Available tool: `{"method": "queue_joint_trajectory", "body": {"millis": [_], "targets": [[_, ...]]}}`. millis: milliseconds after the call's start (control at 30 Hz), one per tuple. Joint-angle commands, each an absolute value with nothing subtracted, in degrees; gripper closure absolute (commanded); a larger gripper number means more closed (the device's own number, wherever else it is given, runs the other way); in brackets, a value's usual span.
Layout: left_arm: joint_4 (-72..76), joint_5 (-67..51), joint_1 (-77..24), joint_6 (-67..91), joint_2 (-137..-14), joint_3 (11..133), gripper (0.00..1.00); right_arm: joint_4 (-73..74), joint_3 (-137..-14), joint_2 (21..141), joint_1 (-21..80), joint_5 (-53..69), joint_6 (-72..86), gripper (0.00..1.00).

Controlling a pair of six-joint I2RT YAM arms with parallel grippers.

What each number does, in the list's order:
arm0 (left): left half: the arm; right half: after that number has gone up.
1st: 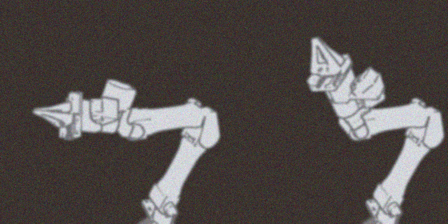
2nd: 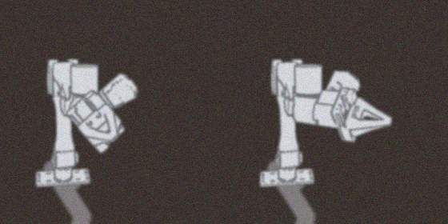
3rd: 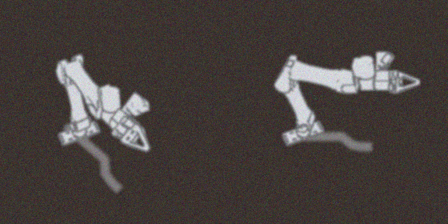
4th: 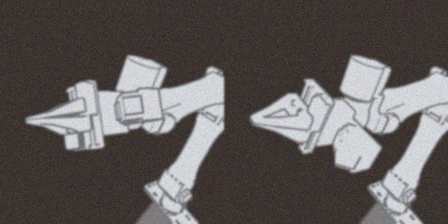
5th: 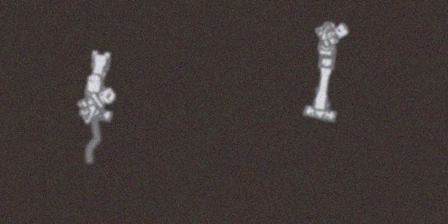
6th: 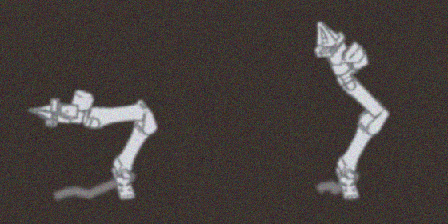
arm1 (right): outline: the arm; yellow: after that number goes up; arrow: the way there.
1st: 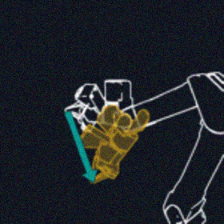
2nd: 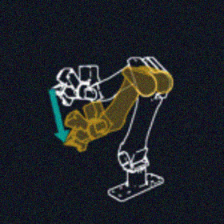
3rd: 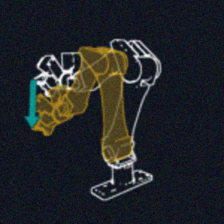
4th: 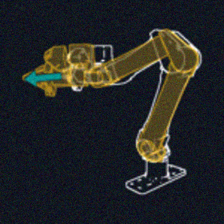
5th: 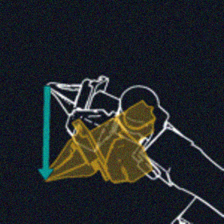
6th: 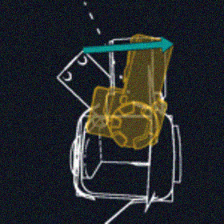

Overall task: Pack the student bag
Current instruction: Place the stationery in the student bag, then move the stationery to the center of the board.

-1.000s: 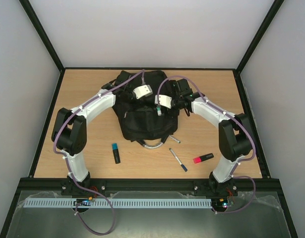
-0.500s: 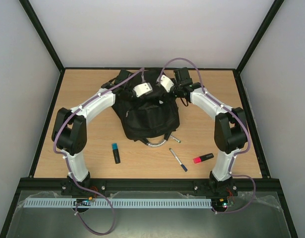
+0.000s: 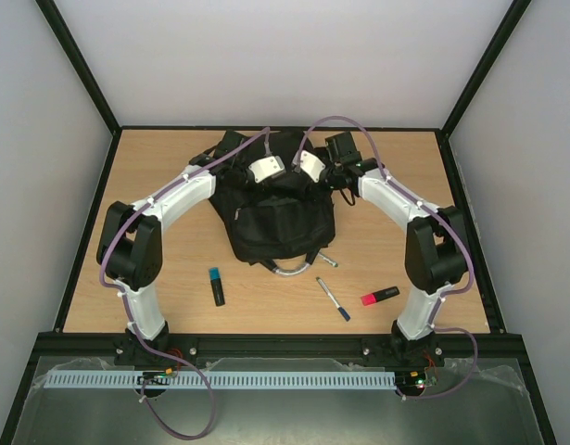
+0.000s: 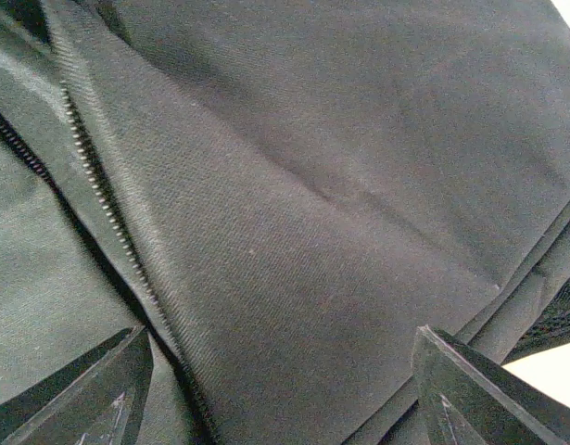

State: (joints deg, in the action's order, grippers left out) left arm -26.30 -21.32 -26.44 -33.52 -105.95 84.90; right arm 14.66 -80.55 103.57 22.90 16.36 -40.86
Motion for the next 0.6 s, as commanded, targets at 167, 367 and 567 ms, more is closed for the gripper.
{"method": "queue_joint_trajectory", "body": {"millis": [167, 367, 567], "targets": [[-28.4, -24.8, -26.8, -34.6, -105.5, 85.8, 0.98, 22.4, -80.8, 94.0, 23.1, 18.7, -32.0, 0.20], [-29.5, -25.4, -27.2, -34.9, -104.8, 86.5, 0.98, 29.8, -80.8, 89.0, 19.0, 24.3, -28.2, 0.19], [-30.2, -24.8, -27.6, -35.8, -103.9, 86.1, 0.98, 38.0, -80.7, 88.8, 13.5, 25.1, -30.1, 0.22]]}}
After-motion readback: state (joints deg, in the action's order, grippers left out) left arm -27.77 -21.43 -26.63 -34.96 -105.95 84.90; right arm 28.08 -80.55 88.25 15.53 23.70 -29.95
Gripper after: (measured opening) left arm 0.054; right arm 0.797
